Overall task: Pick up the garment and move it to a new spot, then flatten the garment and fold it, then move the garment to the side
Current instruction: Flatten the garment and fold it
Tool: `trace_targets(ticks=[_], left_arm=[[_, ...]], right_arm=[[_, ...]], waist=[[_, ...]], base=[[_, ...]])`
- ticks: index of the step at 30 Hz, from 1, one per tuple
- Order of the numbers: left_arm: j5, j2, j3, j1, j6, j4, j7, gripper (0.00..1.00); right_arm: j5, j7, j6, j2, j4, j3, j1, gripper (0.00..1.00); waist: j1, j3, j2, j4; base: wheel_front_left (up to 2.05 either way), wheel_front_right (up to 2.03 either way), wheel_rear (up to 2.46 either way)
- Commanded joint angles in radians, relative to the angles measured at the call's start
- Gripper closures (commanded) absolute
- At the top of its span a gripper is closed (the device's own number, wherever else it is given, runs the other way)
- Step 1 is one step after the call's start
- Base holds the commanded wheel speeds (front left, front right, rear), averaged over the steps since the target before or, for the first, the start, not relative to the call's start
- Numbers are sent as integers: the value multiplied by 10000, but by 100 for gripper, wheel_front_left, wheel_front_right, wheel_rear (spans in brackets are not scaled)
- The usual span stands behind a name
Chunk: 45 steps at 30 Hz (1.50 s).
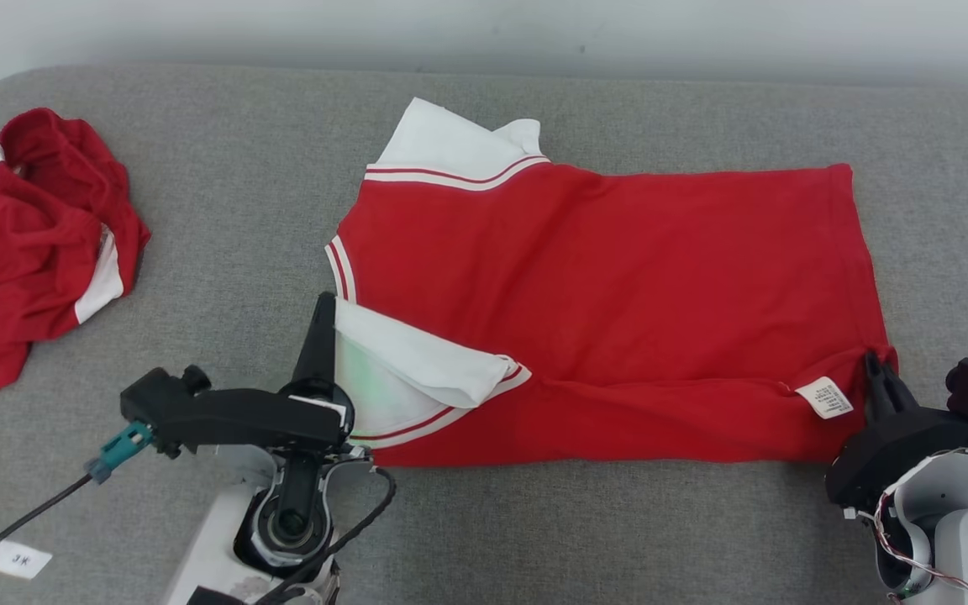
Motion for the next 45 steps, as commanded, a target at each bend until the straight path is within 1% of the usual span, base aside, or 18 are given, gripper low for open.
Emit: trace_targets(ticks=[1, 13, 21, 22, 23, 24, 25, 26, 30, 33, 35, 36, 37, 38, 39, 41, 42, 45], left_arm=[[157, -20, -36, -121, -92, 53, -66, 100], [665, 25, -173, -1214, -206, 816, -457, 100], [826, 12, -390, -1568, -236, 1343, -417, 100], [917, 32, -478, -1583, -276, 1390, -399, 100], [943, 40, -540, -1575, -285, 1446, -394, 100], [1095, 93, -620, -1600, -350, 1477, -457, 100], [1230, 123, -671, -1627, -369, 1512, -552, 24], [1320, 115, -709, -1615, -414, 1582, -629, 0], [1922, 219, -966, -1580, -504, 1795, -929, 0], [2556, 437, -964, -1215, -422, 1830, -1166, 0], [3324, 736, -1085, -873, -201, 1761, -1253, 0], [4104, 983, -1250, -411, 169, 1614, -1276, 0], [4443, 1127, -1358, -162, 352, 1519, -1287, 0], [4720, 1215, -1478, 107, 524, 1422, -1291, 0], [4720, 1215, -1478, 107, 524, 1422, -1291, 0], [5403, 1496, -1970, 702, 924, 1261, -1199, 0], [5403, 1496, -1970, 702, 924, 1261, -1199, 0], [5933, 1675, -2380, 910, 1274, 1228, -1032, 0]], right_arm=[[-13, -79, 7, 26, 13, -31, -83, 100], [-270, -668, 7, 31, 620, -330, -903, 100], [-410, -864, 7, 33, 1140, -336, -1287, 100], [-386, -891, 7, 33, 1180, -337, -1331, 98], [-405, -895, 7, 34, 1223, -329, -1336, 75], [-456, -889, 7, 34, 1264, -326, -1316, 36], [-498, -852, 7, 34, 1330, -356, -1268, 0], [-605, -772, 7, 35, 1396, -377, -1204, 0], [-797, -309, 7, 33, 1659, -525, -972, 0], [-832, -29, 7, 37, 1685, -542, -649, 0], [-812, 126, 7, 32, 1526, -622, -401, 0], [-756, 217, 7, 27, 1276, -750, -196, 0], [-729, 292, 7, 29, 1134, -785, -76, 0], [-691, 384, 8, 32, 1006, -835, 35, 0], [-691, 384, 8, 32, 1006, -835, 35, 0], [-580, 636, 8, 31, 625, -969, 337, 0], [-580, 636, 8, 31, 625, -969, 337, 0], [-452, 812, 7, 32, 338, -1006, 494, 0]], waist=[[-2, 22, -2, 18], [-2, 283, -2, -110], [-2, 399, -2, -83], [-2, 400, -2, -77], [-2, 394, -2, -69], [-2, 384, -2, -58], [-2, 360, -2, -41], [-2, 335, -2, -30], [-2, 155, -2, -15], [-2, -64, -2, -43], [-2, -222, -2, -70], [-2, -372, -2, -99], [-2, -437, -2, -112], [-2, -499, -2, -115], [-2, -499, -2, -115], [-2, -657, -2, -110], [-2, -657, -2, -110], [-2, -757, -2, -152]], base=[[0, 0, 0], [0, 0, 0], [0, 0, 0], [0, 0, 0], [0, 0, 0], [0, 0, 0], [0, 0, 0], [0, 0, 0], [0, 0, 0], [0, 0, 0], [0, 0, 0], [0, 0, 0], [0, 0, 0], [0, 0, 0], [0, 0, 0], [0, 0, 0], [0, 0, 0], [0, 0, 0]])
